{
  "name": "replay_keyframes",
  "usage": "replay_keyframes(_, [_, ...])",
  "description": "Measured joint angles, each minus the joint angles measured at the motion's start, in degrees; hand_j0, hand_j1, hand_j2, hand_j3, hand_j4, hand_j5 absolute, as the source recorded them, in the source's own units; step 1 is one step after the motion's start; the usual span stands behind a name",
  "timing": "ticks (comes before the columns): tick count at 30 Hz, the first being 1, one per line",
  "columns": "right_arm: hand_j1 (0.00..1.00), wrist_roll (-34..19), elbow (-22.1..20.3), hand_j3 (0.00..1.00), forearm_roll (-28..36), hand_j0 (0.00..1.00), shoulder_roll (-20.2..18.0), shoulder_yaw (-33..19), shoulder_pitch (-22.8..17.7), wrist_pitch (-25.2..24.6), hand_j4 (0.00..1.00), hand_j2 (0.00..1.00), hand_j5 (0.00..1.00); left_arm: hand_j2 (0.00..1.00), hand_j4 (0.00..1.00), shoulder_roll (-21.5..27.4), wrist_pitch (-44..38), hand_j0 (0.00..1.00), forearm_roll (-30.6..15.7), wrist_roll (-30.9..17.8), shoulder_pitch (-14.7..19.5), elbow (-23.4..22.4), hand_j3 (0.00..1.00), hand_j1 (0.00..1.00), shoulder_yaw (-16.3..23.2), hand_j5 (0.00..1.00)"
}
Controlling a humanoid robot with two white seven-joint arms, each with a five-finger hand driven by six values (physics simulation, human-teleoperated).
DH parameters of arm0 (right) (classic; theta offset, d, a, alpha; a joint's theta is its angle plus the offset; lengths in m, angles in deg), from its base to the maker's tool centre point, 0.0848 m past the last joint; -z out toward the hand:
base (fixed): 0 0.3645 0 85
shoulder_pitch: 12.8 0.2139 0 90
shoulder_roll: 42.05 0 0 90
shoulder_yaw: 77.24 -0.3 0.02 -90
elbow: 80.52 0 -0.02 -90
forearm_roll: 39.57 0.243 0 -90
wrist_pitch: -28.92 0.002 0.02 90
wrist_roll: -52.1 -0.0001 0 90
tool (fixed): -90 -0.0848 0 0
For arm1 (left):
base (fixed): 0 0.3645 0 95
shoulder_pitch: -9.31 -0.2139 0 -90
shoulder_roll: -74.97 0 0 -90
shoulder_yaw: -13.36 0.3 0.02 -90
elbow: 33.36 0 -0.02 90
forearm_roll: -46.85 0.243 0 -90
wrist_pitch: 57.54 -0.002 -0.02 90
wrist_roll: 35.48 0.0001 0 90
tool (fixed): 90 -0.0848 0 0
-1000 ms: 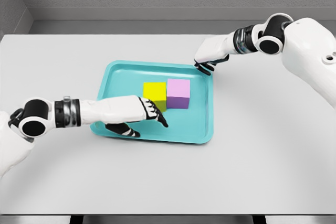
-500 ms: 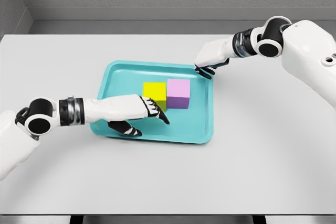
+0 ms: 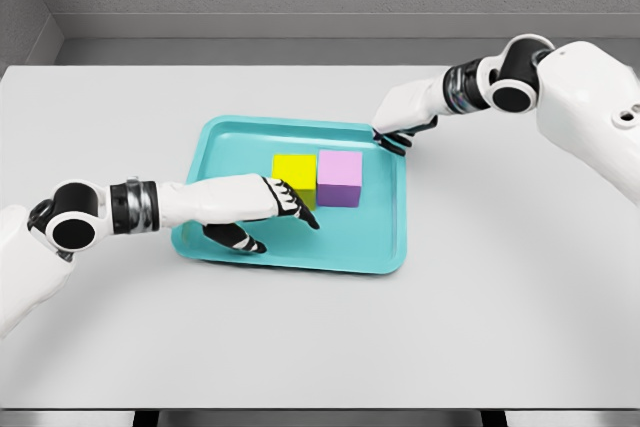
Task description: Push two cubes
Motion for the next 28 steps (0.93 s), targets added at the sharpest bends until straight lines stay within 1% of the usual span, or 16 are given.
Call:
replay_keyframes(4, [0.18, 0.0, -0.2, 0.18, 0.3, 0.18, 0.0, 1.1, -0.1, 0.0, 0.18, 0.18, 0.18, 0.82, 0.82, -0.2, 0.0, 0.82, 0.2, 0.0, 0.2, -0.7, 0.82, 0.82, 1.0, 0.82])
replay_keyframes(10, [0.18, 0.0, -0.3, 0.18, 0.5, 0.18, 0.1, 2.4, -0.1, 0.0, 0.18, 0.18, 0.18, 0.82, 0.82, -0.1, 0.0, 0.82, 0.0, 0.0, -0.3, -0.7, 0.82, 0.82, 1.2, 0.82])
replay_keyframes(12, [0.18, 0.0, -0.5, 0.18, 0.6, 0.18, 0.1, 2.9, 0.0, 0.0, 0.18, 0.18, 0.18, 0.82, 0.82, 0.2, 0.1, 0.82, 0.0, 0.1, -0.5, 0.1, 0.82, 0.82, 1.1, 0.82])
replay_keyframes(14, [0.18, 0.0, -1.0, 0.18, 0.7, 0.18, 0.1, 3.3, 0.0, 0.0, 0.18, 0.18, 0.18, 0.82, 0.82, 1.7, 0.1, 0.82, -1.3, 0.0, -0.5, 2.0, 0.82, 0.82, 1.0, 0.82])
replay_keyframes(15, [0.18, 0.0, -1.3, 0.18, 0.8, 0.18, 0.1, 3.4, 0.0, 0.0, 0.18, 0.18, 0.18, 0.83, 0.83, 3.5, 0.1, 0.83, -2.7, 0.0, -0.4, 3.3, 0.83, 0.83, 0.8, 0.83])
replay_keyframes(16, [0.18, 0.0, -1.6, 0.18, 0.8, 0.18, 0.1, 3.6, 0.0, 0.0, 0.18, 0.18, 0.18, 0.89, 0.89, 6.2, 0.1, 0.89, -4.6, 0.0, -0.3, 5.1, 0.89, 0.89, 0.7, 0.89])
replay_keyframes(17, [0.18, 0.0, -1.8, 0.18, 0.8, 0.18, 0.1, 3.8, 0.0, 0.0, 0.18, 0.18, 0.18, 1.0, 1.0, 9.6, 0.1, 1.0, -6.5, 0.0, -1.1, 6.8, 1.0, 1.0, -0.1, 1.0])
replay_keyframes(19, [0.18, 0.0, -2.1, 0.18, 0.9, 0.18, 0.1, 4.0, 0.1, 0.0, 0.18, 0.18, 0.18, 1.0, 1.0, 16.1, 0.2, 1.0, -9.5, 0.0, -7.1, 9.0, 1.0, 1.0, -4.6, 1.0])
replay_keyframes(21, [0.18, 0.0, -2.2, 0.18, 0.9, 0.18, 0.2, 4.1, 0.1, 0.0, 0.18, 0.18, 0.18, 1.0, 1.0, 21.4, 0.2, 1.0, -12.1, 0.0, -12.4, 9.6, 1.0, 1.0, -11.1, 1.0])
replay_keyframes(22, [0.18, 0.0, -2.3, 0.18, 1.0, 0.18, 0.2, 4.1, 0.1, 0.0, 0.18, 0.18, 0.18, 1.0, 1.0, 23.0, 0.1, 1.0, -13.0, 0.0, -13.5, 9.1, 1.0, 1.0, -14.2, 1.0])
replay_keyframes(24, [0.18, 0.0, -2.4, 0.18, 1.1, 0.18, 0.3, 4.1, 0.1, 0.0, 0.18, 0.18, 0.18, 1.0, 1.0, 25.0, 0.1, 1.0, -14.0, 0.0, -14.0, 7.2, 1.0, 1.0, -18.8, 1.0])
replay_keyframes(26, [0.18, 0.0, -2.4, 0.18, 1.1, 0.18, 0.3, 4.1, 0.1, 0.0, 0.18, 0.18, 0.18, 1.0, 1.0, 25.6, 0.1, 1.0, -14.5, 0.0, -14.2, 5.1, 1.0, 1.0, -21.7, 1.0])
replay_keyframes(28, [0.18, 0.0, -2.4, 0.18, 1.1, 0.18, 0.1, 4.1, 0.3, 0.0, 0.18, 0.18, 0.18, 1.0, 1.0, 24.8, 0.0, 1.0, -14.5, 0.0, -14.1, 3.5, 1.0, 1.0, -23.2, 1.0])
